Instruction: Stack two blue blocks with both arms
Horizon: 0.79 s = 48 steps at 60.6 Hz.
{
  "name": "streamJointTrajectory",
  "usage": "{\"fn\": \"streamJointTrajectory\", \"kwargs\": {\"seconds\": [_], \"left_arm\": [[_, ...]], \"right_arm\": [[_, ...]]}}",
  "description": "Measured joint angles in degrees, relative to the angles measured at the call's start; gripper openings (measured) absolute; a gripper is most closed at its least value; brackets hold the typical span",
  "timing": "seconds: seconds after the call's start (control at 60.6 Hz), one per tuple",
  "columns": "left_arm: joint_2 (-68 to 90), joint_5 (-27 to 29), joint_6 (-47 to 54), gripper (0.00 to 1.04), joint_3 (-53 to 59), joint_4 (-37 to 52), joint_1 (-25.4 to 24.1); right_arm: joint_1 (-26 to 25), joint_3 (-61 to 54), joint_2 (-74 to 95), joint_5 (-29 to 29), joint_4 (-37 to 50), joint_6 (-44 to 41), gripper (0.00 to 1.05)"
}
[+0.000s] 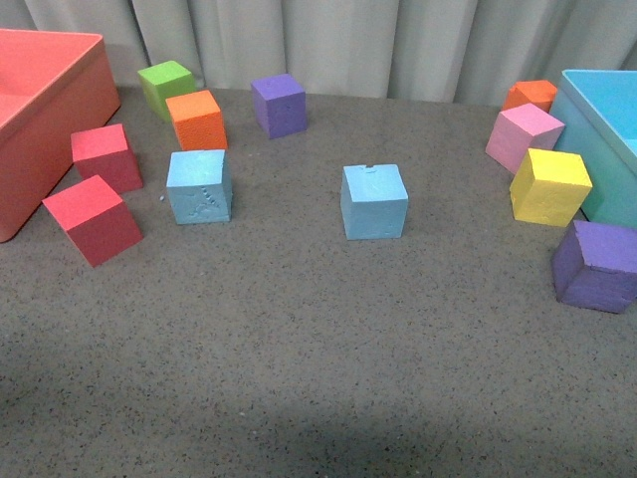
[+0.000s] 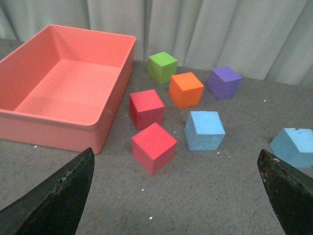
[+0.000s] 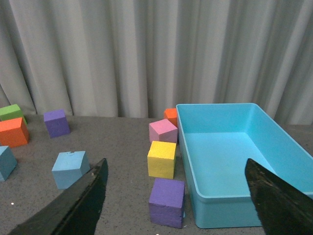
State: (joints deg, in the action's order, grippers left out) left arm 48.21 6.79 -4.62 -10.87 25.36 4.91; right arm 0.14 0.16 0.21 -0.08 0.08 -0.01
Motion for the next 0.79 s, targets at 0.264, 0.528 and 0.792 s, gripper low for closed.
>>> {"fn": "streamJointTrajectory", "kwargs": {"seconds": [0.264,0.528,0.792], "left_arm": [[43.5,-1.4,-2.1,0.98,-27.9,-7.8,2.5],[62.3,-0.3,-3.2,0.98,-50.6,-19.3,4.5],[71.5,-1.0,-4.0,0.98,-62.9,-28.6,5.6]], "right_arm": [[0.0,0.0,0.0,0.0,0.0,0.0,0.95],[0.0,0.0,0.0,0.0,0.0,0.0,0.95],[0.0,0.0,0.0,0.0,0.0,0.0,0.95]]}}
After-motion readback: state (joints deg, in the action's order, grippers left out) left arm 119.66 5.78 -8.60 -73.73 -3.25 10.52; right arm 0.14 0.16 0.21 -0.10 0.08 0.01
